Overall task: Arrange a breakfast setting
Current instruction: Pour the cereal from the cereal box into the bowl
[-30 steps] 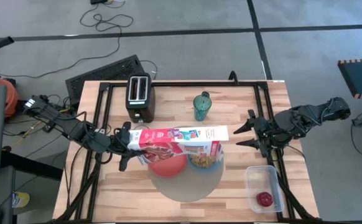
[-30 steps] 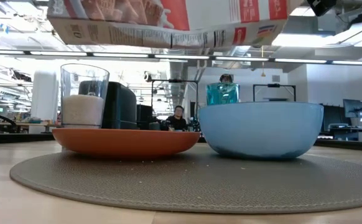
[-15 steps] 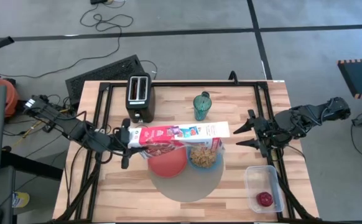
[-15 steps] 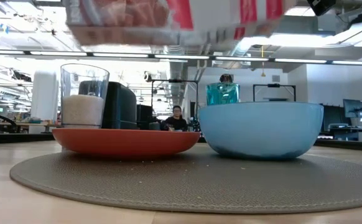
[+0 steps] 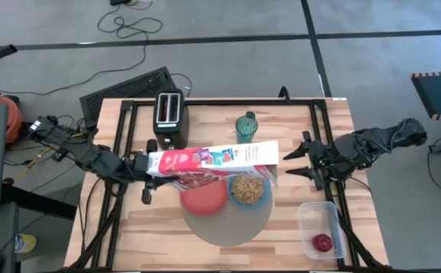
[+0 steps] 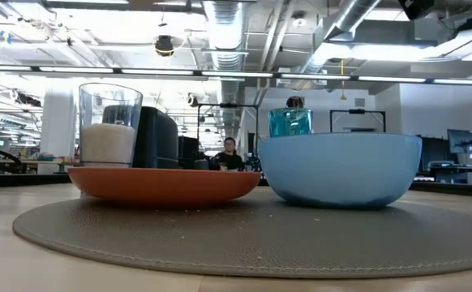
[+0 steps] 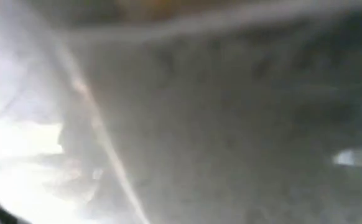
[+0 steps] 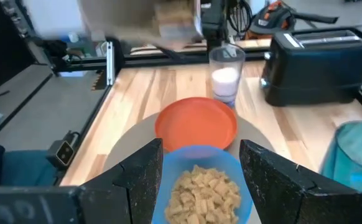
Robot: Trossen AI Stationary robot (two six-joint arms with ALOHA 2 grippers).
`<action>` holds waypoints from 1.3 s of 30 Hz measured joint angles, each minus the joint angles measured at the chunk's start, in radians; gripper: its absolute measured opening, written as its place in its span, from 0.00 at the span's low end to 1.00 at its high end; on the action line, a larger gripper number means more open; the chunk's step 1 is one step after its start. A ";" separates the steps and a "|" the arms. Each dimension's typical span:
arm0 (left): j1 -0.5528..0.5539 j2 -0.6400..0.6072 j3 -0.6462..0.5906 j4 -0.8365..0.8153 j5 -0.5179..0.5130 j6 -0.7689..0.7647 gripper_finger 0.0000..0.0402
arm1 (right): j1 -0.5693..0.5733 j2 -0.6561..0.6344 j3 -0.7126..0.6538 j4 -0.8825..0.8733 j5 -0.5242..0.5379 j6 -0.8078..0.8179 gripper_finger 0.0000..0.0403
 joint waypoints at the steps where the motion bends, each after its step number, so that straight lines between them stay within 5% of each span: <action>1: 0.000 0.000 0.000 0.027 0.000 0.015 0.34 | 0.000 0.007 0.000 0.010 0.000 -0.009 0.59; 9: 0.004 0.041 0.000 0.237 0.009 0.163 0.34 | 0.000 0.110 0.000 0.151 -0.002 -0.124 0.59; 16: 0.048 0.133 0.001 0.379 0.130 0.175 0.34 | 0.000 0.210 0.000 0.362 -0.007 -0.296 0.59; 20: 0.065 0.183 0.001 0.462 0.129 0.168 0.34 | 0.000 0.263 0.000 0.448 -0.105 -0.377 0.58; 32: 0.092 0.266 0.000 0.606 0.238 0.151 0.34 | 0.000 0.300 0.000 0.677 -0.310 -0.575 0.15; 39: 0.110 0.284 0.001 0.634 0.277 0.120 0.34 | -0.003 0.310 0.000 0.779 -0.423 -0.648 0.06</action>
